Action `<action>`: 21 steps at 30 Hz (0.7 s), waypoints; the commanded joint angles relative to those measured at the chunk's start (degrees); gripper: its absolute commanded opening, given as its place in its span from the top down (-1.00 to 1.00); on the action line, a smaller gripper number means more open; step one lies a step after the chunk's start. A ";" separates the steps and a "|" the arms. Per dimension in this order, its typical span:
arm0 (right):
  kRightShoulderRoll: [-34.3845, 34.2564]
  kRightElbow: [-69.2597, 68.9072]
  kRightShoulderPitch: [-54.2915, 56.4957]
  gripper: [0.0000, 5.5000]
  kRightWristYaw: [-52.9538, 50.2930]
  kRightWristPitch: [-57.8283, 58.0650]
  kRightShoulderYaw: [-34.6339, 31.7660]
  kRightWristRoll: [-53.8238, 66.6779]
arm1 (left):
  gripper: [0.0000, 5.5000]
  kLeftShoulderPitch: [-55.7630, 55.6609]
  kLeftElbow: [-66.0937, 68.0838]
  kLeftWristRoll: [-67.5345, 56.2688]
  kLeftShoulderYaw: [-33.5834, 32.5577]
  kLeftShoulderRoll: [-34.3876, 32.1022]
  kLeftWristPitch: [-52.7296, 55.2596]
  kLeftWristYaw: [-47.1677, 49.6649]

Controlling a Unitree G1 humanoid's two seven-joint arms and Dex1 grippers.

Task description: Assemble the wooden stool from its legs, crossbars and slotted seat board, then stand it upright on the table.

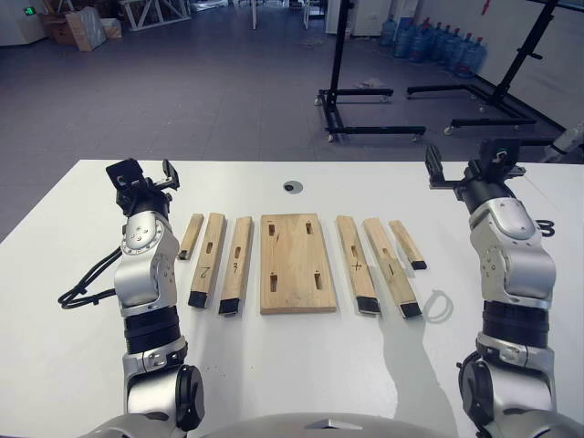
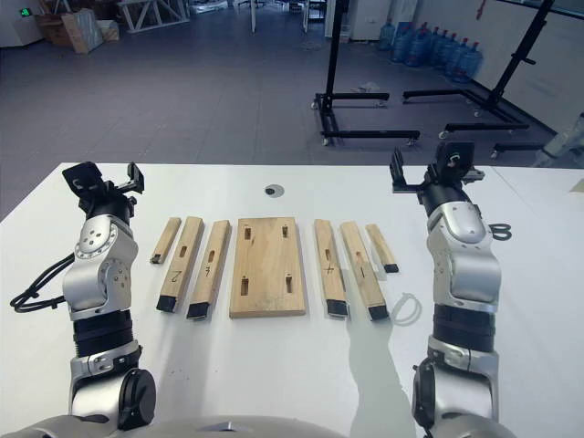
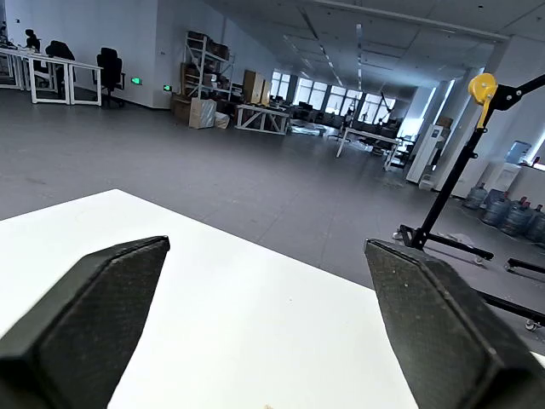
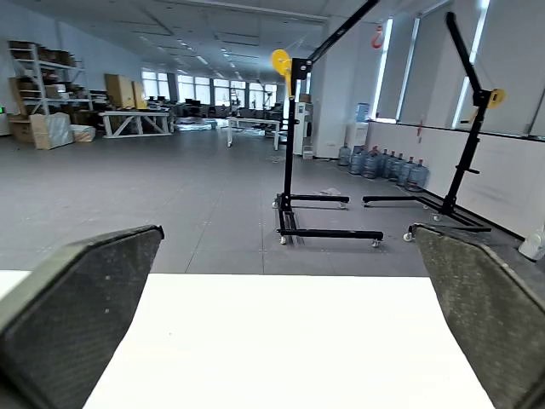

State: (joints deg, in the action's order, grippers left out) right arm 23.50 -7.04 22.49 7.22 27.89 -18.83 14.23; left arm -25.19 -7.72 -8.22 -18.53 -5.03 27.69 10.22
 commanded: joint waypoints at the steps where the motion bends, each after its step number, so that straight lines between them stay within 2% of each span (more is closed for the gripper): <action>1: -1.42 -1.65 -0.08 -0.96 -0.71 1.41 -0.67 1.46 | -0.52 -1.86 1.71 -0.18 0.22 -1.04 -0.04 -0.18; 21: -1.96 -1.78 -0.26 -0.96 -1.09 -0.87 -0.76 1.46 | -0.52 -3.44 3.33 0.22 1.66 -1.75 -1.33 -0.65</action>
State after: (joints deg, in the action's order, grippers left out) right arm 21.44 -9.11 22.32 6.12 27.28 -19.27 15.75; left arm -27.46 -4.65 -8.52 -17.67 -6.14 26.47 9.44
